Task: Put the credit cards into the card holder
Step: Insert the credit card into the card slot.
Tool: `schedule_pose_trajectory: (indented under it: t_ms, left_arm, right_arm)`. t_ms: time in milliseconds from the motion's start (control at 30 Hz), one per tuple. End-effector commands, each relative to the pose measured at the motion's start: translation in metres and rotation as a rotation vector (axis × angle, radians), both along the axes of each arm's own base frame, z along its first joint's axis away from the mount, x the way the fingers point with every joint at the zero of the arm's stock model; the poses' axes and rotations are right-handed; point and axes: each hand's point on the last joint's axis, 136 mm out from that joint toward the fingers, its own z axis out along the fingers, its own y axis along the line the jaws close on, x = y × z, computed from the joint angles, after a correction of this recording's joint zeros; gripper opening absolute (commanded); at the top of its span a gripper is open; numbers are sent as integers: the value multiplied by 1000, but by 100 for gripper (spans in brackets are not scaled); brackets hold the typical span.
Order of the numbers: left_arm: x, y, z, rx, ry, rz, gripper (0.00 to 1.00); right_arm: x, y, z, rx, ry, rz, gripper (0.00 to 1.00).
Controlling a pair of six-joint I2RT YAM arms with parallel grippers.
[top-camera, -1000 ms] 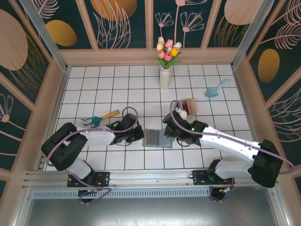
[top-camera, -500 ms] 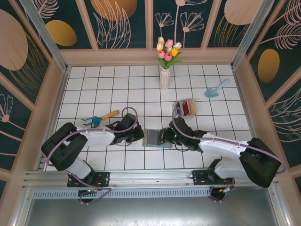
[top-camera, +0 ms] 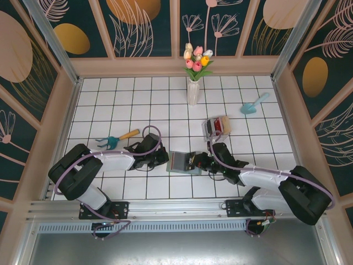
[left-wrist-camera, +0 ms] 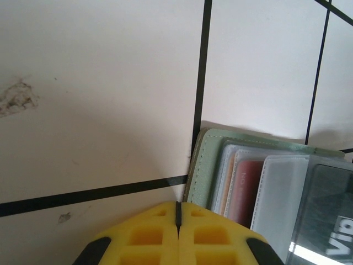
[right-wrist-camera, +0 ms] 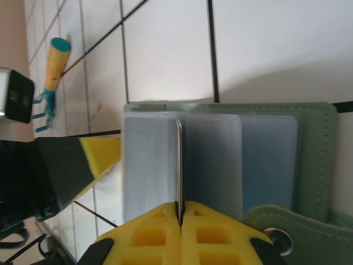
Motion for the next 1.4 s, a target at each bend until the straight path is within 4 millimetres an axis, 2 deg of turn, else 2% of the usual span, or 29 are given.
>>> schedule_pose_trajectory:
  t_ms: [0, 567, 733, 900, 1367]
  left_arm:
    - [-11, 11, -19, 48, 52, 9, 4]
    - [-12, 10, -18, 32, 54, 14, 4]
    - [-12, 10, -17, 33, 54, 13, 4]
    - [-11, 9, -16, 28, 51, 14, 4]
    - [-11, 8, -15, 26, 49, 15, 4]
  right_arm:
    - [4, -3, 8, 56, -22, -14, 5]
    - [1, 8, -7, 139, 37, 0, 4]
    - [3, 7, -2, 138, 26, -15, 4]
    - [1, 4, -19, 101, 73, -28, 4]
    - [-3, 31, -27, 91, 99, 25, 5]
